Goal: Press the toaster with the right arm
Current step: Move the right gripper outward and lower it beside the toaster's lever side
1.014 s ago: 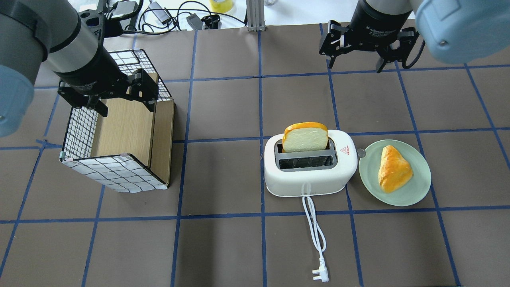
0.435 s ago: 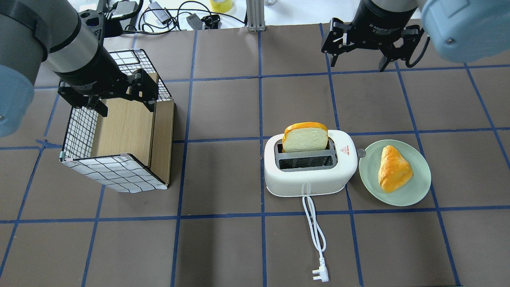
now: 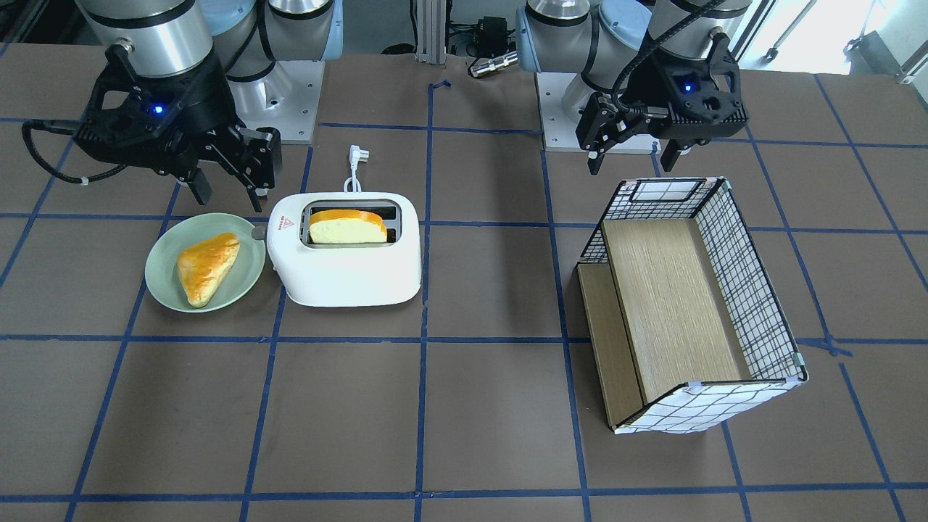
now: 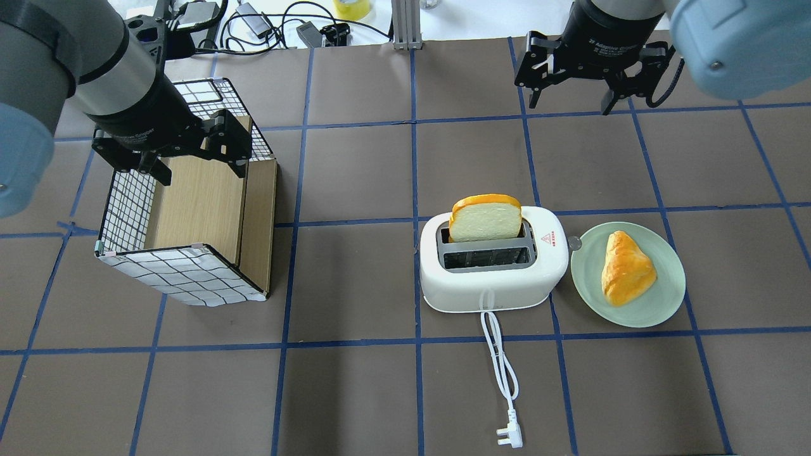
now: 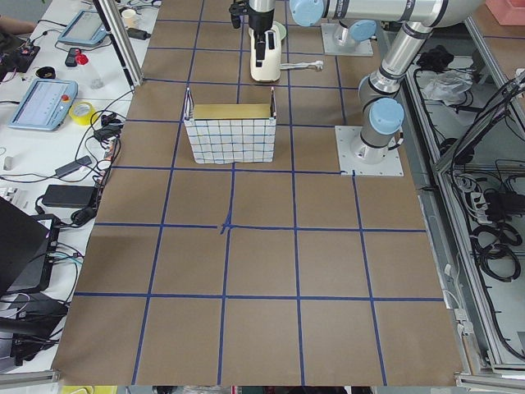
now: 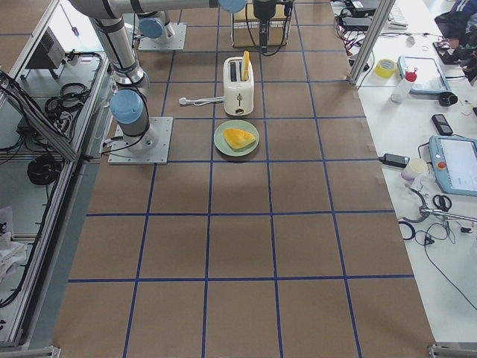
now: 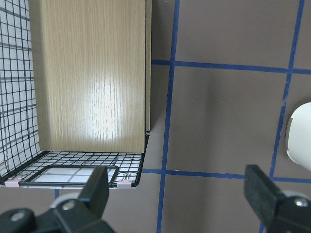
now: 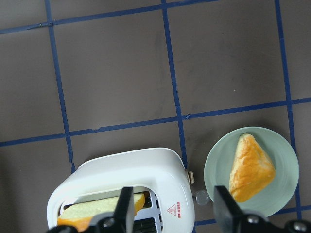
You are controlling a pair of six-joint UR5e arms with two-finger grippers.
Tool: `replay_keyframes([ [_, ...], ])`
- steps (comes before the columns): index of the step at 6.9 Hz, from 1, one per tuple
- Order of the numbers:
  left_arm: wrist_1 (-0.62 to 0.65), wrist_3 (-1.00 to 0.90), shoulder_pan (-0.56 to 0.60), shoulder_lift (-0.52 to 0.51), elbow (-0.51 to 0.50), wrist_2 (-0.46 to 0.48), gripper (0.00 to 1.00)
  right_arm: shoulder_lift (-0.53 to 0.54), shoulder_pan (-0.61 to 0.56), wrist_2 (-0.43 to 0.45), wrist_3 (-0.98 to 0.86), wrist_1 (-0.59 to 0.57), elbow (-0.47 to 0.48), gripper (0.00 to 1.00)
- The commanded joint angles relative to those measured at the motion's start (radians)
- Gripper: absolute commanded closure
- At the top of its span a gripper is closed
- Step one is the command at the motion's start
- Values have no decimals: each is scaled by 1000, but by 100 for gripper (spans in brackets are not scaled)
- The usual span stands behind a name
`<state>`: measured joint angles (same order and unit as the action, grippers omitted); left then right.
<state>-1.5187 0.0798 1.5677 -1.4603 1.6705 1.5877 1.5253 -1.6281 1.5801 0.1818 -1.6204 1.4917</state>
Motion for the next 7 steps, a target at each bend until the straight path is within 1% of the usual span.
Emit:
replay_keyframes([
  [1, 0, 0, 0, 0, 0, 0, 0, -10, 110, -125, -108, 75, 24, 100],
  [2, 0, 0, 0, 0, 0, 0, 0, -11, 185, -255, -178, 108, 56, 100],
  [3, 0, 0, 0, 0, 0, 0, 0, -10, 273, -355, -282, 166, 79, 100],
  [4, 0, 0, 0, 0, 0, 2, 0, -11, 360, -409, -414, 266, 102, 100],
  [5, 0, 0, 0, 0, 0, 2, 0, -13, 452, -572, -547, 342, 167, 100],
  [6, 0, 0, 0, 0, 0, 0, 0, -11, 511, -615, -646, 346, 256, 100],
  [7, 0, 0, 0, 0, 0, 0, 0, -17, 534, -627, -745, 341, 313, 100],
])
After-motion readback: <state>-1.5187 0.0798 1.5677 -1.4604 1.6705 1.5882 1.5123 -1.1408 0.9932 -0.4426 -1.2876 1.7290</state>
